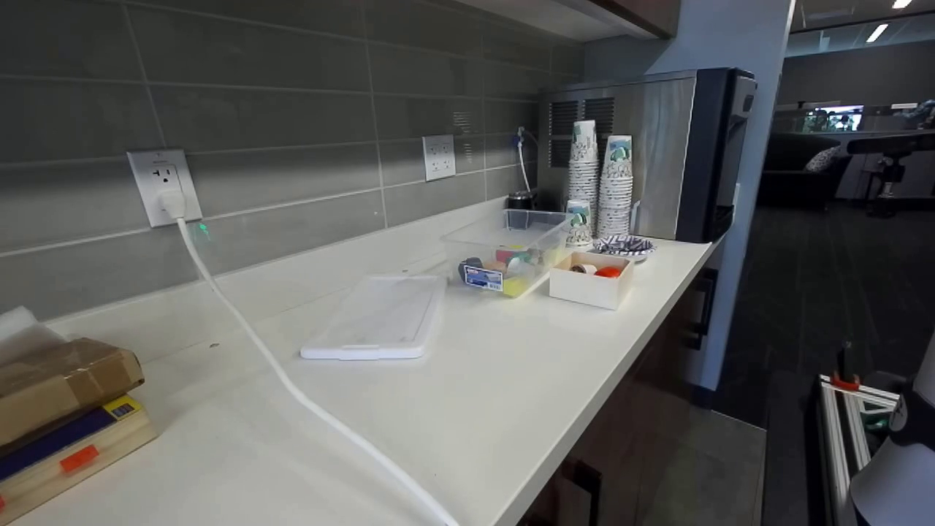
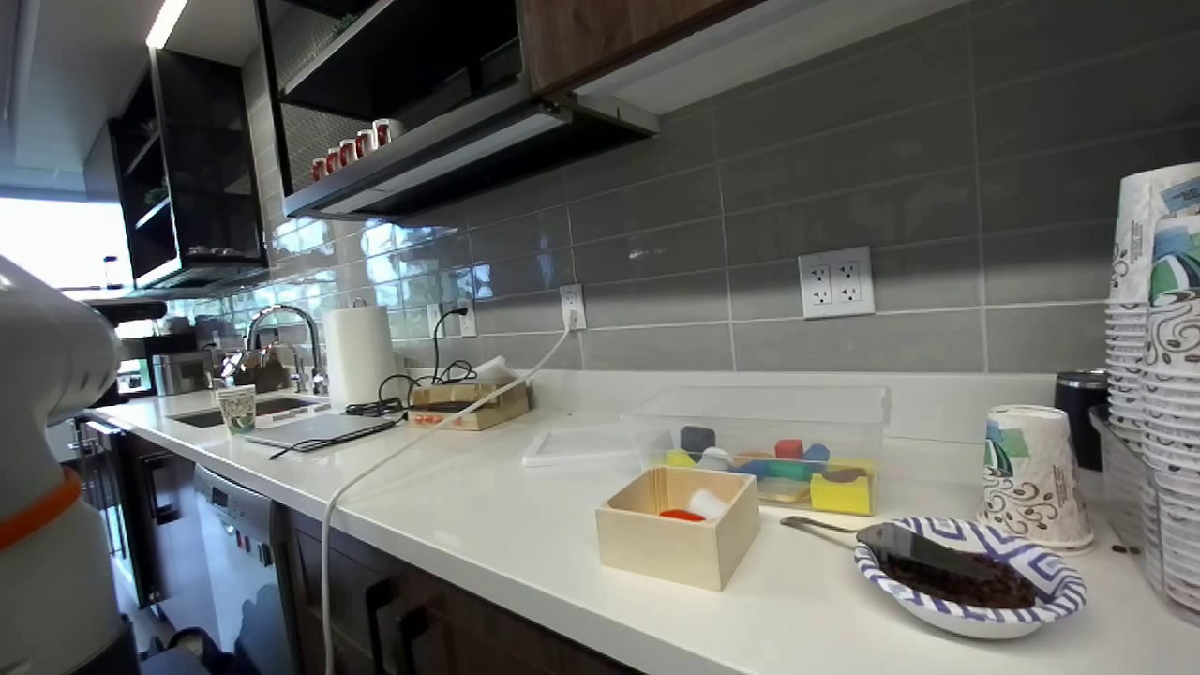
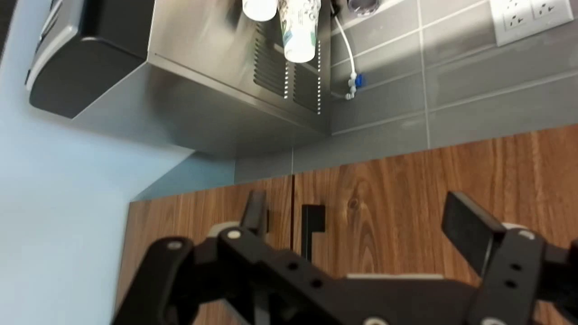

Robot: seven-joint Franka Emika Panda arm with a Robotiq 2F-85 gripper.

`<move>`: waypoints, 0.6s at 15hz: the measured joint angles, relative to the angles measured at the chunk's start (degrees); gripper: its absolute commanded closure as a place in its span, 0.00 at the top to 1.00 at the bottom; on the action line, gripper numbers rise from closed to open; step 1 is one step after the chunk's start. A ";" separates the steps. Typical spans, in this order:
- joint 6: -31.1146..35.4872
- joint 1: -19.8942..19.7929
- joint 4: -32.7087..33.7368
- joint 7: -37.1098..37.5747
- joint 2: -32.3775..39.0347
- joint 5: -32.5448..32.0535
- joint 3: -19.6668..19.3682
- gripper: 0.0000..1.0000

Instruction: Open the cabinet door

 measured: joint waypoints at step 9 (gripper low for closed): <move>11.89 -1.25 10.33 1.69 11.92 -0.61 -3.84 1.00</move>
